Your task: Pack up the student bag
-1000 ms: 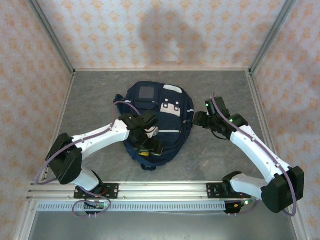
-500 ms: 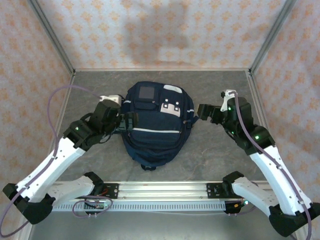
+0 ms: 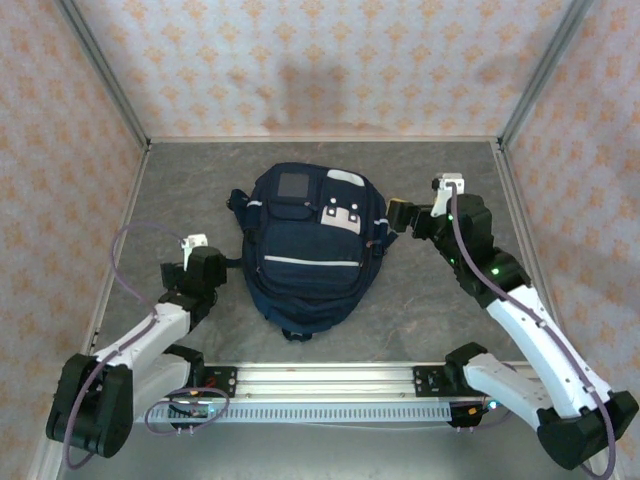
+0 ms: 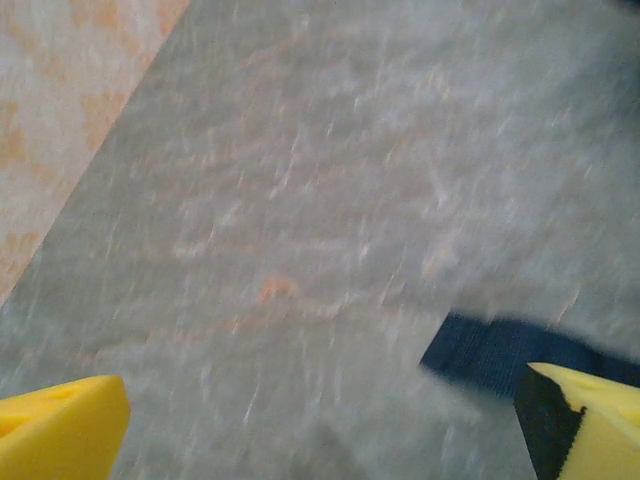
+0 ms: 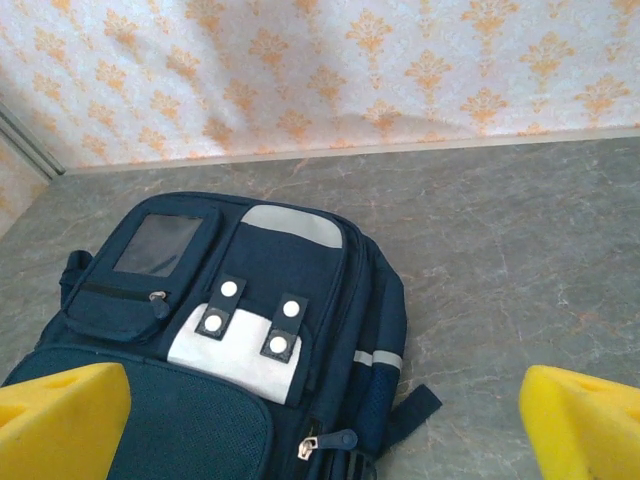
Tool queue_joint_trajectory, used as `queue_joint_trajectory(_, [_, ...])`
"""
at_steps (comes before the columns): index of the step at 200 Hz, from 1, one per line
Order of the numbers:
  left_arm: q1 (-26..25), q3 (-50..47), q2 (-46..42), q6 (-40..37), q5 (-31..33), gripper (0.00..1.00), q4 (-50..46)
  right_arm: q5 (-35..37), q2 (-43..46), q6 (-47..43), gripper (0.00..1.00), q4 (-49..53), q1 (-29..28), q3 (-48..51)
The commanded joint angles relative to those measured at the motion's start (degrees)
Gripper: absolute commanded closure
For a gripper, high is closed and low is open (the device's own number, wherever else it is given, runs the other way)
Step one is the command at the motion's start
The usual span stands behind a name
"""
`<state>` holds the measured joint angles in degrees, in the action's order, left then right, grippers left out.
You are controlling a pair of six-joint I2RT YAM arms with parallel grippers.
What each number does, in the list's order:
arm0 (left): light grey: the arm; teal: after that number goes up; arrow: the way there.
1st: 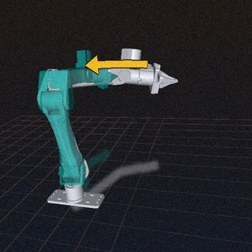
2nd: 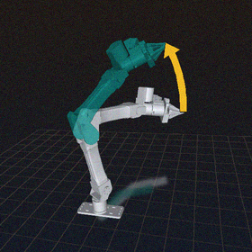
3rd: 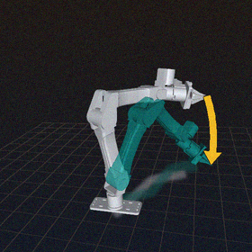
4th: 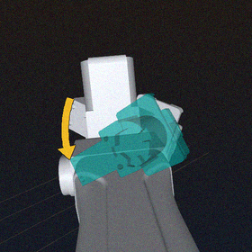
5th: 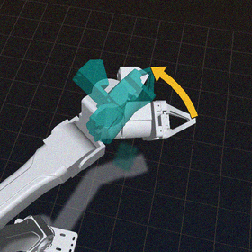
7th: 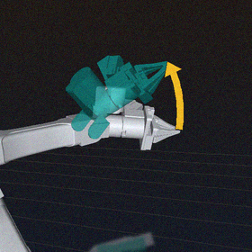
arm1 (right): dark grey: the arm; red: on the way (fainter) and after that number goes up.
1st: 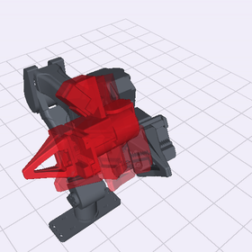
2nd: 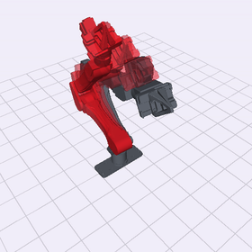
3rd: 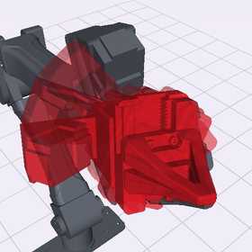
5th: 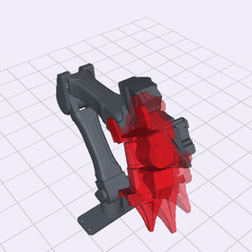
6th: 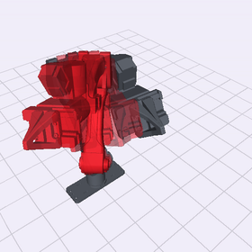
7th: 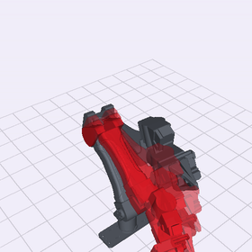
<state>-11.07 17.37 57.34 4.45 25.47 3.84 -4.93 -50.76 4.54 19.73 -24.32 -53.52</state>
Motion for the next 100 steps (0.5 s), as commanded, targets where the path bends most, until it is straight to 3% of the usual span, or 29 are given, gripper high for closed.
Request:
queue_joint_trajectory(1, [0.9, -0.7, 2.5, -3.9, -0.6, 0.00, 20.1, 2.1, -0.6, -3.2, 0.01, -5.7, 0.0, 2.5])
queue_joint_trajectory(20, [1.2, 1.0, 5.9, -2.5, 0.3, 0.00, 21.3, 11.5, -1.5, -6.2, 0.01, -10.4, 0.1, 7.3])
queue_joint_trajectory(54, [1.4, 5.3, 13.2, -0.4, -2.5, 0.00, 23.1, 16.5, -8.4, -10.3, 0.01, -19.2, 0.2, 11.9])
queue_joint_trajectory(72, [1.7, 8.3, 16.7, -0.2, -1.6, 0.00, 21.6, 25.2, -12.5, -10.6, 0.00, -22.5, 1.9, 13.4])
queue_joint_trajectory(91, [2.9, 8.5, 17.1, -0.3, -1.4, 0.00, 22.0, 22.6, -14.2, -10.4, 0.00, -23.9, 9.4, 16.7])
queue_joint_trajectory(100, [3.7, 8.4, 17.1, -0.1, -1.9, 0.00, 22.2, 18.0, -14.5, -8.8, 0.00, -26.7, 13.8, 19.6])
